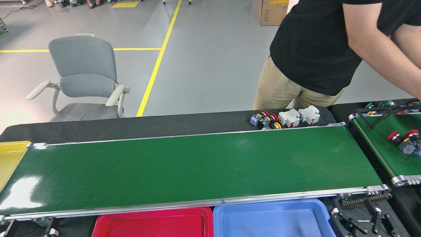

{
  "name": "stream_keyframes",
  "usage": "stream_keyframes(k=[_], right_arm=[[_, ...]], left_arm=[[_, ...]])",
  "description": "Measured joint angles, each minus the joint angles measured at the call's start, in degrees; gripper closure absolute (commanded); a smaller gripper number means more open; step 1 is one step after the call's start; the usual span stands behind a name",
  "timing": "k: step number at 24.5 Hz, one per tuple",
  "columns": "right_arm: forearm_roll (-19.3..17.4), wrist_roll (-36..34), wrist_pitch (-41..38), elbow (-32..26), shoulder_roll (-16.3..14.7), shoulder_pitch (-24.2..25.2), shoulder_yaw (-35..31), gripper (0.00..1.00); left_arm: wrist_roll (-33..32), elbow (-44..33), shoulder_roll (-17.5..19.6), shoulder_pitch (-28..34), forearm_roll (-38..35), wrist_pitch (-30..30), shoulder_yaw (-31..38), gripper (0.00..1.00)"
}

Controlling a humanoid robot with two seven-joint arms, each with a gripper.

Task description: Pick switch part from conveyor to tray

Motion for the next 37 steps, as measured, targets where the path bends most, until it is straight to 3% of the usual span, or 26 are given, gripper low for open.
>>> stream_keyframes(k=[31, 37], right_arm=[[-0.13, 3.04, 0.23, 2.83, -0.59, -3.61, 0.1, 0.01], [-0.12, 5.51, 0.55, 4.01, -0.59, -7.3, 0.1, 0.01]], left_arm=[[0.04, 0.75, 0.4, -0.11, 0.0, 0.13, 0.05, 0.0], [0.05, 0.75, 0.4, -0.11, 0.0, 0.15, 0.05, 0.0]])
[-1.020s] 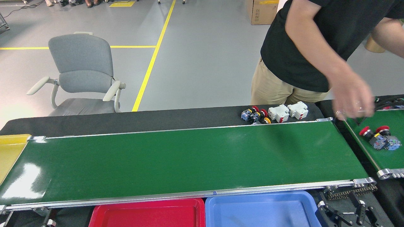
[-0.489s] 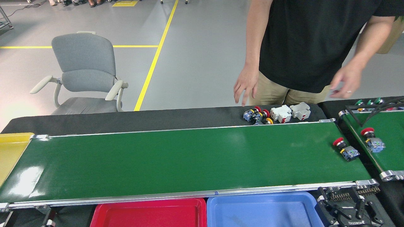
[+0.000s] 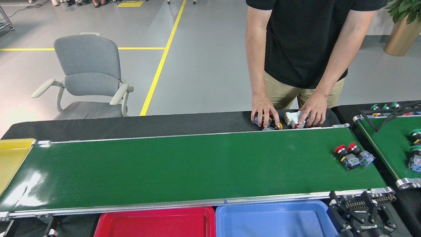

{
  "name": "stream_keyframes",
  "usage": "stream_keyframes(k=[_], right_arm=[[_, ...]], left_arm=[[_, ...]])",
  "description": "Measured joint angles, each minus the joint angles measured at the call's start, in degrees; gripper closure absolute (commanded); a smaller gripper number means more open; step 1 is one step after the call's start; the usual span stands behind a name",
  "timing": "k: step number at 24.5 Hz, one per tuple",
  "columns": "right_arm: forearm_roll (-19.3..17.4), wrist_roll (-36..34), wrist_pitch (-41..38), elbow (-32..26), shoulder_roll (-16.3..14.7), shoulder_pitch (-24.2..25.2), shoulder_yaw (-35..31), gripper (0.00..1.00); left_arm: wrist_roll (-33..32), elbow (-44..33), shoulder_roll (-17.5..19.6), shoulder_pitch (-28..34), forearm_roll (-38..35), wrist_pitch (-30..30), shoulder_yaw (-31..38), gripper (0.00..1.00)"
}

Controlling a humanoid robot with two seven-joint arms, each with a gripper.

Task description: Pick switch part from conveyor to tray

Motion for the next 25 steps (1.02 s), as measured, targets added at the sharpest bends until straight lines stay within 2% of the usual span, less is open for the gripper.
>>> stream_keyframes(k=[3, 7, 17, 25], right_arm=[[0.23, 2.14, 2.47, 2.0, -0.44, -3.37, 0.14, 0.01], [1.92, 2.97, 4.96, 6.72, -4.4, -7.12, 2.52, 0.01], [4.1, 3.36, 10.52, 18.58, -4.6, -15.51, 10.83, 0.01], [4.11, 3.34, 11.18, 20.61, -4.61, -16.63, 11.21, 0.01]], left_arm=[[0.0, 0.0, 0.0, -0.08, 0.0, -0.03, 0.0, 0.0], [0.0, 0.01, 0.0, -0.28, 0.0, -0.21, -0.18, 0.0], [0.0, 0.07, -0.02, -1.05, -0.04, -0.26, -0.48, 0.0], [0.22, 0.12, -0.02, -1.45, -0.05, -0.26, -0.53, 0.0]])
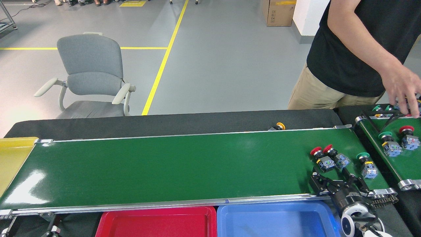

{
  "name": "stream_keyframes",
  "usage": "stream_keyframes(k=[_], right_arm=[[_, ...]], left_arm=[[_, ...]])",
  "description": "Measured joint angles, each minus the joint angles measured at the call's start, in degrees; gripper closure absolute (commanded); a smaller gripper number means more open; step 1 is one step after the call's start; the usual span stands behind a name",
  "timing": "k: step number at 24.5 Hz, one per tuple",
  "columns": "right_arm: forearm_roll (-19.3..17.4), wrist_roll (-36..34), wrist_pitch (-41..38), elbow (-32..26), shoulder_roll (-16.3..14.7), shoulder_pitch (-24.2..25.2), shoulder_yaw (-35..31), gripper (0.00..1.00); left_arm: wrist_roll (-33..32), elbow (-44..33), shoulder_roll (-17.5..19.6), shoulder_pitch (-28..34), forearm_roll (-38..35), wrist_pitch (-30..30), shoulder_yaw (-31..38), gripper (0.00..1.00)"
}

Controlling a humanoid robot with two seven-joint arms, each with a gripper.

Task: Pick switch part from conveyor to tray
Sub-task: 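Grasp the push-button switch near the belt end with the right gripper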

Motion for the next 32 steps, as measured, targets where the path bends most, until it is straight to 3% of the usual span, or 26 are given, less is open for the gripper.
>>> stream_keyframes(k=[4, 8, 9, 11, 14, 17, 19, 22, 25, 29, 30, 31, 32], right_arm=[[0.0, -0.03, 0.0, 0.55, 0.0, -0.62, 0.07, 0.01], [0.01, -0.02, 0.18, 3.96, 0.0, -4.41, 2.27, 0.02], [0.01, -0.07, 0.26, 5.2, 0.01, -5.58, 2.86, 0.07], [0.01, -0.66, 0.87, 7.44, 0.0, -7.35, 4.65, 0.31], [-0.07, -2.73, 1.55, 8.81, -0.64, -7.77, 9.1, 0.76], [-0.34, -4.12, 1.69, 8.84, -0.98, -7.76, 10.17, 0.91], [-0.38, -5.14, 1.73, 8.7, -0.98, -7.76, 10.37, 0.93], [-0.38, -5.66, -1.13, 5.95, -0.98, -7.59, 10.64, 0.93], [-0.39, -6.86, -7.92, -1.34, -0.82, -5.9, 13.6, 0.93], [-0.38, -8.95, -20.15, -7.84, 1.12, -4.3, 25.04, 0.89], [-0.35, -8.99, -22.57, -7.97, 1.85, -4.29, 28.11, 0.74], [-0.19, -9.02, -25.24, -8.0, 2.64, -4.29, 30.9, 0.48], [0.04, -9.08, -27.55, -8.03, 3.85, -4.29, 34.23, 0.15]], left_arm=[[-0.02, 0.04, 0.0, -0.3, 0.0, 0.0, -0.07, 0.0], [-0.17, 0.06, 0.0, -0.99, 0.0, -0.05, -0.13, 0.0], [-0.2, 0.07, 0.0, -1.01, 0.0, -0.07, -0.13, 0.0], [-0.23, 0.1, 0.0, -1.17, 0.0, -0.09, -0.13, 0.0], [-0.3, 0.41, 0.0, -1.25, 0.0, -0.1, -0.14, 0.0], [-0.32, 0.69, 0.0, -1.24, 0.0, -0.17, -0.15, 0.0], [-0.33, 0.74, 0.0, -1.24, 0.0, -0.24, -0.15, 0.0], [-0.33, 0.74, 0.0, -1.14, 0.0, -0.26, -0.15, 0.0], [-0.33, 0.73, 0.0, -1.07, -0.01, -0.28, -0.15, 0.0], [-0.34, 0.74, 0.0, -1.16, -0.02, -0.28, -0.16, 0.0], [-0.35, 0.75, 0.0, -1.25, -0.02, -0.28, -0.16, 0.0], [-0.35, 0.76, 0.0, -1.3, -0.02, -0.28, -0.16, 0.0], [-0.35, 0.8, 0.0, -1.3, -0.02, -0.28, -0.15, 0.0]])
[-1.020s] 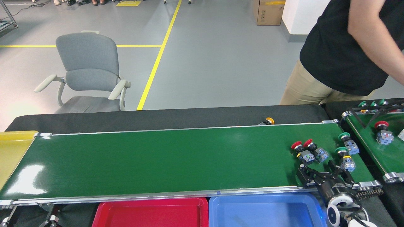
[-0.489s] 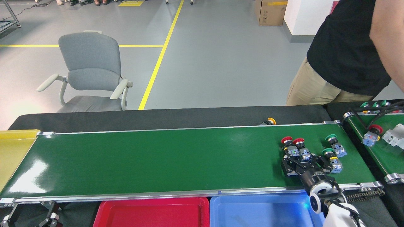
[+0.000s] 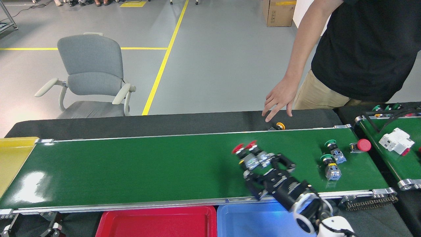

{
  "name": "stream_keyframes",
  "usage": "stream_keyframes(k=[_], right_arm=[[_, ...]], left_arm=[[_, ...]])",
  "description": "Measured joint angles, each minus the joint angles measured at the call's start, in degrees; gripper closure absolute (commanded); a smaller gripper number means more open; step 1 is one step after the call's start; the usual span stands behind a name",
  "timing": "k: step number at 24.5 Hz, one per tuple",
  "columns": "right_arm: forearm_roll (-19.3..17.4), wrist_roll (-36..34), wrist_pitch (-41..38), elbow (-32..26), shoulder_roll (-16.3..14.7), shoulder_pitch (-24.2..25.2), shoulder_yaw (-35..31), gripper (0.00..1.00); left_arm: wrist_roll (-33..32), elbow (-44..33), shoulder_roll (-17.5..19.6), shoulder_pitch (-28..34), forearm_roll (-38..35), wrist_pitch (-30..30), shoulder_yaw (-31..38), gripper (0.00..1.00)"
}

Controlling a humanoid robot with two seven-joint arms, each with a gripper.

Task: Pick switch part from conveyor to tray
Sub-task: 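Grasp the push-button switch near the belt end with the right gripper, then lower the held switch into the red tray and open the right gripper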

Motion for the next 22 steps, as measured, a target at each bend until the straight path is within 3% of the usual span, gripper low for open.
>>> stream_keyframes(k=[1, 4, 8, 10, 12, 16, 20, 22], right_arm=[[0.11, -0.04, -1.46, -0.02, 0.94, 0.0, 2.69, 0.0], [0.19, -0.27, -3.4, -0.01, 2.27, 0.0, 8.22, 0.0], [0.18, -0.32, -3.95, -0.25, 2.27, 0.41, 7.33, 0.0], [0.11, -0.36, -1.96, -1.61, 2.28, 2.06, 2.45, 0.02], [0.07, -0.43, 3.18, -5.76, 2.27, 8.02, -5.53, 0.02], [-0.03, -1.56, 20.76, -15.6, 3.02, 21.24, -20.25, 0.02], [-0.12, -6.98, 31.15, -16.91, 3.02, 28.7, -28.64, 0.02], [-0.16, -7.66, 33.14, -16.47, 3.54, 29.71, -30.38, 0.02]], left_arm=[[-0.01, 0.04, 0.0, 0.0, 0.0, -0.01, 0.0, 0.0], [-0.09, 0.05, 0.0, -0.01, 0.0, -0.1, -0.01, 0.0], [-0.29, 0.05, 0.0, 0.48, -0.03, -0.26, -0.04, 0.0], [-0.36, 0.02, 0.03, 1.19, -0.15, -1.08, -0.04, 0.0], [-0.45, -0.06, 0.03, 2.02, -0.3, -2.4, -0.04, 0.0], [-1.43, -0.23, 0.06, 2.26, -1.22, -3.47, -0.04, 0.0], [-2.76, -0.35, 0.06, 2.3, -1.24, -3.69, -0.04, 0.0], [-2.93, -0.36, 0.06, 2.26, -1.25, -3.77, -0.05, 0.0]])
